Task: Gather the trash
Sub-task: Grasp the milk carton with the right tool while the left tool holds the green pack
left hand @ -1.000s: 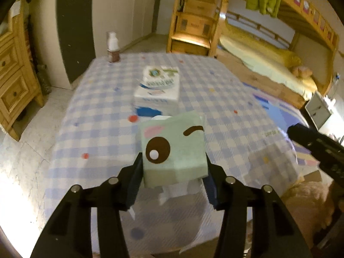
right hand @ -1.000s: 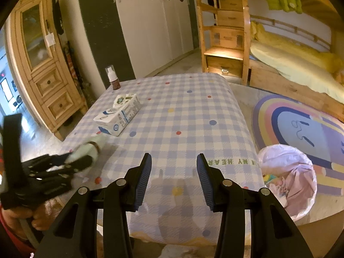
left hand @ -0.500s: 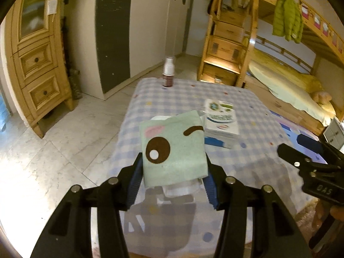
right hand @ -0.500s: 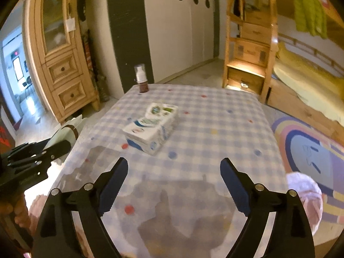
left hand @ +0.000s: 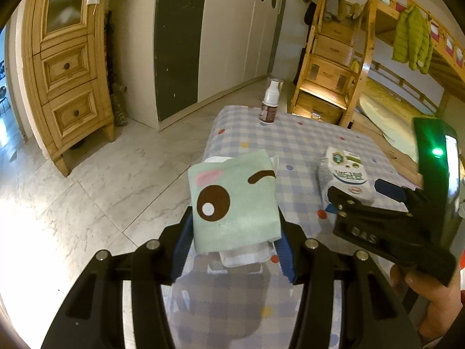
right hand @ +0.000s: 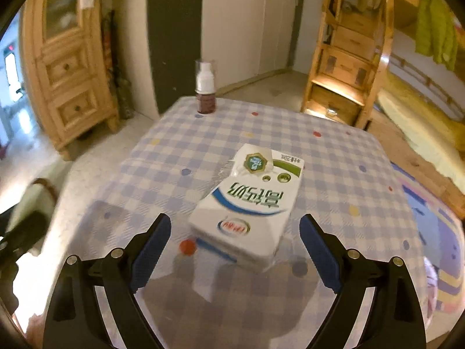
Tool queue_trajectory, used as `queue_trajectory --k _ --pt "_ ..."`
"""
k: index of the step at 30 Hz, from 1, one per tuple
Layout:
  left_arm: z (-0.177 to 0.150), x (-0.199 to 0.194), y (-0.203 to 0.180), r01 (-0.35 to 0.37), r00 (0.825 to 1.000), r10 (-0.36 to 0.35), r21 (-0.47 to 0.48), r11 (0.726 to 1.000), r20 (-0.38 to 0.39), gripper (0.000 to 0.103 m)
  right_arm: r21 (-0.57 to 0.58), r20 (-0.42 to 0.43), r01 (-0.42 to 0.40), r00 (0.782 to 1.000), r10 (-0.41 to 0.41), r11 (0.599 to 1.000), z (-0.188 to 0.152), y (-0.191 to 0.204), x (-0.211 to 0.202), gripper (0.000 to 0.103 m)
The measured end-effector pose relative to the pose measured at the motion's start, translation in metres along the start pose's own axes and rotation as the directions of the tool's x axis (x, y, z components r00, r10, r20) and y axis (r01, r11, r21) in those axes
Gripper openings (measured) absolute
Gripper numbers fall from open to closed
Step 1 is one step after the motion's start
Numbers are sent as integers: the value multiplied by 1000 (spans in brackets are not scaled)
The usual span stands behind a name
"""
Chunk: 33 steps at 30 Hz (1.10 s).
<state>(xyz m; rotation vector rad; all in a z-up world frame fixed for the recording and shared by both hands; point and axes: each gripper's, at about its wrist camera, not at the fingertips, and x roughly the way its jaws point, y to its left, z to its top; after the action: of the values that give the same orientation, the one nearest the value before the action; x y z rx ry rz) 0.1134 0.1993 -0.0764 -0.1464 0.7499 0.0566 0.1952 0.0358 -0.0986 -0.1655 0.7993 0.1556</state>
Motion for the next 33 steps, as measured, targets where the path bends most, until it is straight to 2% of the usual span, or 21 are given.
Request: queue_trajectory --k 3,7,9,13,16,21,27,33 --pt "1 3 2 -2 1000 2 -2 1000 -5 50 22 -37 18 999 -17 1000 1 2 10 89" --pt "-1 6 1 1 1000 -1 -1 1000 -12 50 33 -40 -4 999 5 999 -3 1 10 87" --pt "-1 6 -1 4 1000 -4 4 1000 -17 50 29 -44 -9 999 10 1000 -6 0 10 75" --pt "-1 0 -8 9 1000 -8 23 1000 -17 49 43 -34 -19 999 21 999 -9 -10 5 72" --pt "-2 -8 -18 26 1000 -26 41 999 -14 49 51 -7 -45 999 45 998 -13 -27 -13 71" --pt "-4 -22 -51 103 995 -102 83 991 -19 49 93 43 -87 996 83 992 -23 -70 -58 71" --pt "-7 -39 -112 231 973 -228 164 959 -39 50 149 118 -85 991 67 985 -45 -121 -118 71" --pt "-16 -52 -184 328 944 -323 284 901 -65 50 250 144 -47 989 11 967 -79 -174 -155 71"
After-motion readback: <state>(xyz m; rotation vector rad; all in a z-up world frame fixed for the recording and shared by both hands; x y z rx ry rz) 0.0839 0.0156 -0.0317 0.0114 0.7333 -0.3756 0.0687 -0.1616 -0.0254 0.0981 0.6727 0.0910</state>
